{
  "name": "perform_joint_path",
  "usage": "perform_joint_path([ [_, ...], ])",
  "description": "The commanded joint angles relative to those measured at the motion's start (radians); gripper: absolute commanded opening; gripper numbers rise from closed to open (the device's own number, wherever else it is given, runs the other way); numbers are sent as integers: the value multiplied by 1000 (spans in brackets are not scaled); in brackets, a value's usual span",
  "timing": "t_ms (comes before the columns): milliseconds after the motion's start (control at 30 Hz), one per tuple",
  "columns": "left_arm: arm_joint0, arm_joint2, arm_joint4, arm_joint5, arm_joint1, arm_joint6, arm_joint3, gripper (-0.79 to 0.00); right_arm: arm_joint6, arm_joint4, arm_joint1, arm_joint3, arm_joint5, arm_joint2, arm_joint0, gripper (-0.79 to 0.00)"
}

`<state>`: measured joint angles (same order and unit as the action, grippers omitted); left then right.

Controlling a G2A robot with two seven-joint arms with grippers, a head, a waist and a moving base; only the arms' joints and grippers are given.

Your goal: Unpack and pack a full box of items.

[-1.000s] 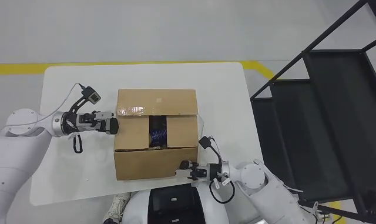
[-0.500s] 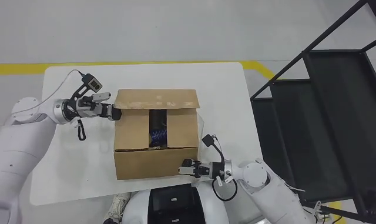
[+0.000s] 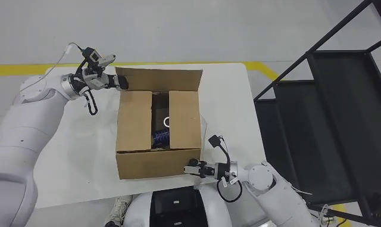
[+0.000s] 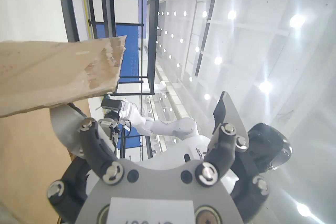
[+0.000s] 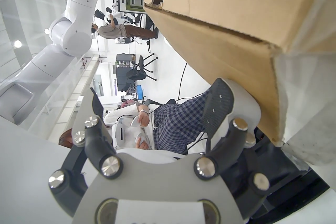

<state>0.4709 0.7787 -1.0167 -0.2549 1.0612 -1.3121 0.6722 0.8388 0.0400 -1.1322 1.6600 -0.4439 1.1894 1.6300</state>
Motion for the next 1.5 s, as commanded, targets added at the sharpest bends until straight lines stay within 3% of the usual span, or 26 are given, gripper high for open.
perform_joint_path([
  [0,-11,-14,0,12,22,101,-23,0,-6,1,1,2,-1,1,2,0],
  [133,-45,-50,70,3,59,249,-69,0,-14,7,4,1,3,1,4,0],
  [400,-109,-146,389,-18,107,503,-135,0,-37,2,10,0,11,6,3,0],
  [667,-128,-199,588,-39,127,461,-176,0,-47,-4,13,-1,25,-5,-6,0],
  [867,-138,-186,618,-65,133,448,-214,0,-64,-22,13,-15,57,-26,-24,0],
  [1167,-143,-100,551,-165,109,400,-294,0,-80,-56,12,-2,60,-59,-35,0],
  [1467,-111,65,335,-239,27,137,-362,0,45,51,34,181,38,-26,27,0],
])
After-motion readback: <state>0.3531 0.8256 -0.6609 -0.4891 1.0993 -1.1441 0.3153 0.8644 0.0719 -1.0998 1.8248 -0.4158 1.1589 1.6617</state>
